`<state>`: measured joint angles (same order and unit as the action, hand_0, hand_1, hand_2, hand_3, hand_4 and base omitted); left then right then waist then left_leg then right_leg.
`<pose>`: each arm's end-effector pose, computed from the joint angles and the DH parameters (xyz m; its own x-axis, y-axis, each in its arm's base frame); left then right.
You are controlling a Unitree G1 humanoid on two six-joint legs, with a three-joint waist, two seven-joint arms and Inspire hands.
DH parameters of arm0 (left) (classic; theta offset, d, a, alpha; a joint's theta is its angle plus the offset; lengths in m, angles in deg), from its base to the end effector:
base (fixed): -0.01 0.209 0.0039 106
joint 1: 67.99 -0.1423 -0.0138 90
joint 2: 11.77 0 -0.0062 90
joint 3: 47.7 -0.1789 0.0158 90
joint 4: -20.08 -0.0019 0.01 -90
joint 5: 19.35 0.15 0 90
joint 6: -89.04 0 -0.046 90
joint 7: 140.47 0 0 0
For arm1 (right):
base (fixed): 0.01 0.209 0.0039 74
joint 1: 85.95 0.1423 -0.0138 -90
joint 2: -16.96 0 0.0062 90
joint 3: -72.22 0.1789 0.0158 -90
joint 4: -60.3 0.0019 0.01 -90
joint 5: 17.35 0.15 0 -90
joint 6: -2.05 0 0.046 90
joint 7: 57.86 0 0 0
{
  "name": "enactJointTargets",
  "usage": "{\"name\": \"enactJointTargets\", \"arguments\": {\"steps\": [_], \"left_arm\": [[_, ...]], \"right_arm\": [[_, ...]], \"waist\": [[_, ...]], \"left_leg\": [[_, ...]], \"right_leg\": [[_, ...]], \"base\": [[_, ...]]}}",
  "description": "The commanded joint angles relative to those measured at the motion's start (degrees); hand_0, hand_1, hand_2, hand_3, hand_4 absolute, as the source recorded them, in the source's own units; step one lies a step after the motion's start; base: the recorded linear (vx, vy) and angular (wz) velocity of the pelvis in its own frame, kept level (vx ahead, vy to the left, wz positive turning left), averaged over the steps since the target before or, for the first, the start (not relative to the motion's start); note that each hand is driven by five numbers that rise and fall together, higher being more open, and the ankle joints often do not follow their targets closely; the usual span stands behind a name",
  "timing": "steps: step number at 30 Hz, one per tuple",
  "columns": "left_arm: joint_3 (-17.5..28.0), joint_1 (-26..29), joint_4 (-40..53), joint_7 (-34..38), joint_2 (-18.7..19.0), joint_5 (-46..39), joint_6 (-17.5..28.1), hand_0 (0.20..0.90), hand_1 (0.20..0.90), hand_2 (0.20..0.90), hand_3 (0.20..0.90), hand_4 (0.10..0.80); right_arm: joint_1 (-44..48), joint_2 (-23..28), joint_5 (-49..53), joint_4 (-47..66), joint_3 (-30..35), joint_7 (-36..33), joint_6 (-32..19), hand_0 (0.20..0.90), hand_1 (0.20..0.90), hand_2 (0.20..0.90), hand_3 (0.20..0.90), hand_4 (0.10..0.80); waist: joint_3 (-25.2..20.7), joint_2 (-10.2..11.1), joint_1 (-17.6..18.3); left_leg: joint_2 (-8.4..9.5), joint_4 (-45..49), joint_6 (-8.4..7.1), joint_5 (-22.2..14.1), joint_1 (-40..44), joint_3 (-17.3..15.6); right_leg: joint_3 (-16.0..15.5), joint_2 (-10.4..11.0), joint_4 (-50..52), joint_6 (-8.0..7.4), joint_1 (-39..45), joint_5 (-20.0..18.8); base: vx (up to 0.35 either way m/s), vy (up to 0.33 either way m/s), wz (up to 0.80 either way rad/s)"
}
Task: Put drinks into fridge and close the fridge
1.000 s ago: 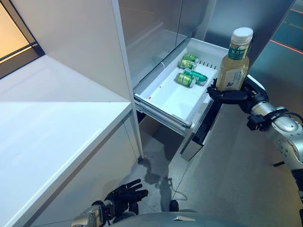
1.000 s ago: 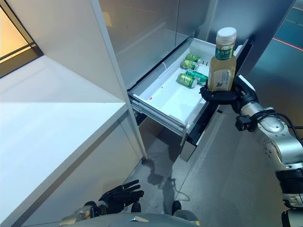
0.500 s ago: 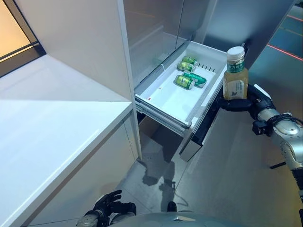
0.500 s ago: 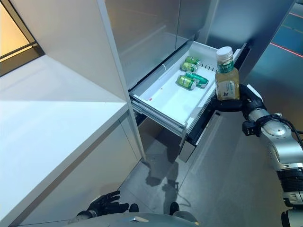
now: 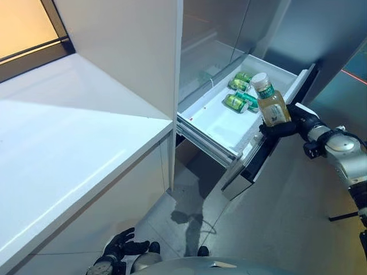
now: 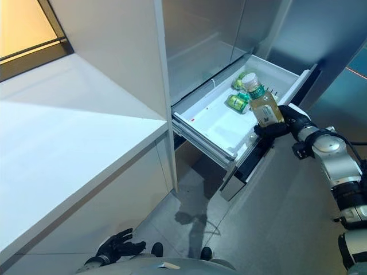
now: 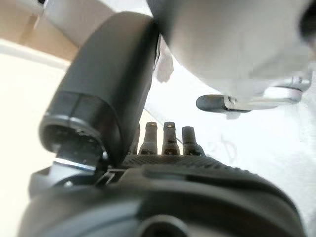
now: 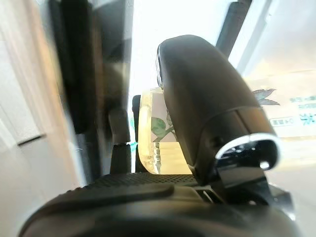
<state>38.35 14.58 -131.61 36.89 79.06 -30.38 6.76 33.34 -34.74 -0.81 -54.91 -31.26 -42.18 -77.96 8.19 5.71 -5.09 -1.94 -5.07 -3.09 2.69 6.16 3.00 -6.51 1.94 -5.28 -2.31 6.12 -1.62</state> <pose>0.0607 0.2476 -0.1124 0.4813 0.1944 -0.8547 -0.0872 0.9809 0.1739 0.2856 -0.3114 0.1583 0.9677 0.0191 -0.2514 -0.1676 0.7937 -0.5848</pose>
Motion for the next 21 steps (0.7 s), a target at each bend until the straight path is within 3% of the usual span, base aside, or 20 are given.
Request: {"name": "enactJointTargets", "arguments": {"steps": [1, 9, 21], "left_arm": [[-0.34, -4.0, -4.12, 0.61, 5.39, 1.09, 0.5, 0.9, 0.9, 0.9, 0.9, 0.8], [1.93, -3.54, -4.06, 1.26, 7.79, 0.63, 1.22, 0.9, 0.9, 0.9, 0.9, 0.8], [2.32, -1.63, -4.2, 0.85, 10.13, -0.86, 0.54, 0.9, 0.9, 0.9, 0.9, 0.8]], "right_arm": [[16.54, 5.49, 1.19, 1.35, 1.37, -1.41, -8.84, 0.3, 0.3, 0.3, 0.2, 0.1], [24.51, 5.17, 0.08, -4.47, -5.23, -1.36, -7.37, 0.3, 0.3, 0.3, 0.2, 0.1], [31.01, 1.48, -1.15, -19.57, -12.42, 0.03, 0.95, 0.3, 0.3, 0.3, 0.2, 0.1]], "waist": [[-2.45, 3.95, -3.46], [0.18, 5.38, -6.14], [3.54, 6.07, -9.22]], "left_leg": [[4.25, 0.33, 4.03, -2.94, -1.59, -1.01], [3.94, 0.72, 4.03, -2.38, -3.86, 0.93], [3.88, 0.95, 3.79, -1.49, -6.02, 3.02]], "right_leg": [[-0.63, -2.47, 0.73, -0.59, -0.97, -0.95], [-1.61, -2.91, 1.03, -0.33, -2.4, -1.25], [-3.46, -2.92, 1.3, 0.02, -3.55, -1.59]], "base": [[0.028, -0.049, 0.11], [0.003, -0.039, 0.1], [-0.009, -0.023, 0.11]]}}
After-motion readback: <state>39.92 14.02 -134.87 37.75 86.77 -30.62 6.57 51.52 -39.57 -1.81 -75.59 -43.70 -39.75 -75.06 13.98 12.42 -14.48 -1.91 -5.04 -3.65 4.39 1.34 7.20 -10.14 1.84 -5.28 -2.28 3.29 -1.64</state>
